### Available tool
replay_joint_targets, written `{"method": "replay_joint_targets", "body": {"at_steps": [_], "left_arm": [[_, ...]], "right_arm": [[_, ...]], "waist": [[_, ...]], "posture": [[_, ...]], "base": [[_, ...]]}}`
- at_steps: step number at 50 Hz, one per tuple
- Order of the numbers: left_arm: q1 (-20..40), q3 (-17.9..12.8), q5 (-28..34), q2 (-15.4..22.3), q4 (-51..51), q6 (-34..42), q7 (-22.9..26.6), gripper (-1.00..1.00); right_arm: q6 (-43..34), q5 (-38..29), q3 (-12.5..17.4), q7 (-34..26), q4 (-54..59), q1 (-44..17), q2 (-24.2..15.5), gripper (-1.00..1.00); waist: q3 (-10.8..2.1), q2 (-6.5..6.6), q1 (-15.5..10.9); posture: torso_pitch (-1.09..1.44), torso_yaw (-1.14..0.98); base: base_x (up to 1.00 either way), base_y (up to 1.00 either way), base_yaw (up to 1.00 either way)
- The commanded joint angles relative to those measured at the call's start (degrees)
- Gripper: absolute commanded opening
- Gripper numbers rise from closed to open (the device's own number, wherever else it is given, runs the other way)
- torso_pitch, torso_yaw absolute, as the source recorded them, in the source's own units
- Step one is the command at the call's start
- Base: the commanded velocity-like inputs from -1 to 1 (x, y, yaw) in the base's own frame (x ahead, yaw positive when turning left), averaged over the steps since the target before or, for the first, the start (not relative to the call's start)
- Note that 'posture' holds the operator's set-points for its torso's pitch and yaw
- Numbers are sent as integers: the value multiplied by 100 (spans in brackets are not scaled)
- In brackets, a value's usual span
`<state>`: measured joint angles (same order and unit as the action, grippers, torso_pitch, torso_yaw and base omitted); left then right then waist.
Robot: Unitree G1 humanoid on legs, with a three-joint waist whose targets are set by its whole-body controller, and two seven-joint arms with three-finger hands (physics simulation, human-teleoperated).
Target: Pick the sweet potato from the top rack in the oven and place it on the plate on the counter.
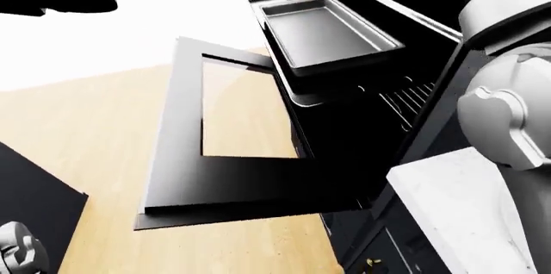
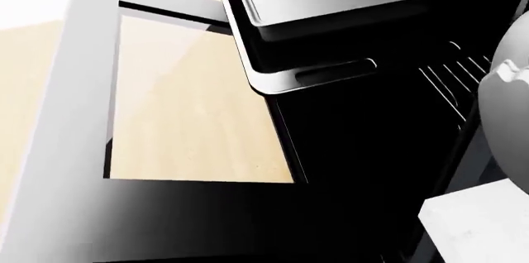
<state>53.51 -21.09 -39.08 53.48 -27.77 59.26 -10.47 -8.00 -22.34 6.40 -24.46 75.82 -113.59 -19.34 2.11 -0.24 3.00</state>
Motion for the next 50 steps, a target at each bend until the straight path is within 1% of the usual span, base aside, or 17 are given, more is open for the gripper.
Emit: {"method": "replay_joint_targets", "body": {"at_steps": [1, 6, 9, 13, 15, 16, 18, 21, 22, 29, 33, 35, 36, 37, 39, 44, 50], "left_arm": [[123, -219, 174, 112, -21, -166, -79, 100], [113, -268, 175, 122, -39, -132, -57, 100], [115, -281, 178, 133, -33, -140, -48, 100], [103, -315, 153, 148, -49, -123, -49, 100], [68, -301, 174, 127, -39, -168, -45, 100], [86, -281, 177, 124, -30, -175, -46, 100], [156, -250, 179, 144, 2, -164, -44, 100], [135, -230, 208, 118, -1, -181, -43, 100], [141, -240, 208, 107, 10, -182, -41, 100], [239, -135, 313, 48, 76, -175, -29, 100], [242, -150, 362, 24, 45, -136, 4, 100], [220, -140, 398, -5, 36, -136, 14, 100], [228, -147, 403, -16, 35, -124, 17, 100], [228, -142, 424, -14, 33, -131, 28, 100], [226, -153, 437, -33, 11, -109, 37, 100], [165, -197, 464, -75, -40, -87, 65, 100], [78, -275, 492, -105, -87, -86, 89, 100]], "right_arm": [[230, 17, -35, 4, -322, -283, -21, -100], [234, 77, -20, -67, -339, -329, 1, -100], [169, 123, 0, -108, -345, -351, 19, -100], [214, 96, -45, -133, -359, -365, 2, -100], [205, 112, -33, -130, -356, -358, -3, -100], [204, 108, -36, -125, -356, -351, -7, -100], [209, 98, -45, -147, -359, -348, -17, -100], [282, 83, -76, -232, -396, -288, -28, -100], [266, 111, -48, -210, -403, -272, -16, -100], [146, 161, -94, -360, -568, -109, 13, -100], [28, 139, -136, -367, -662, -86, -21, -100], [41, 176, -131, -439, -741, -51, -23, -100], [-9, 186, -129, -451, -761, -69, -25, -100], [-35, 193, -135, -471, -784, -86, -22, -100], [-57, 204, -144, -488, -821, -97, -7, -100], [-49, 294, -154, -549, -952, -45, 28, -100], [-64, 361, -155, -610, -1034, 59, 26, -100]], "waist": [[-237, 12, -54], [-135, 16, -113], [-28, 148, -154], [42, 459, -101], [-54, 802, -63], [32, 592, -181], [-173, 663, -94], [-198, 534, -98], [63, 544, -110], [392, 335, -152], [476, 28, -239], [446, -324, -325], [599, -266, -275], [500, -146, -232], [198, -198, -306], [29, -23, -315], [102, 271, -228]], "posture": [[0, 0], [0, 0], [0, 0], [0, 0], [0, 0], [0, 0], [0, 0], [0, 0], [0, 0], [0, 0], [0, 0], [0, 0], [0, 0], [0, 0], [0, 0], [0, 0], [0, 0]], "base": [[-58, 26, 0], [-57, 26, 0], [-57, 25, 0], [-57, 30, 0], [-46, 32, 0], [-45, 32, 0], [-45, 32, 0], [-31, 23, 0], [0, 0, 0], [0, 0, 0], [0, 0, 0], [0, 0, 0], [0, 0, 0], [0, 0, 0], [0, 0, 0], [0, 7, 0], [0, 24, 0]]}}
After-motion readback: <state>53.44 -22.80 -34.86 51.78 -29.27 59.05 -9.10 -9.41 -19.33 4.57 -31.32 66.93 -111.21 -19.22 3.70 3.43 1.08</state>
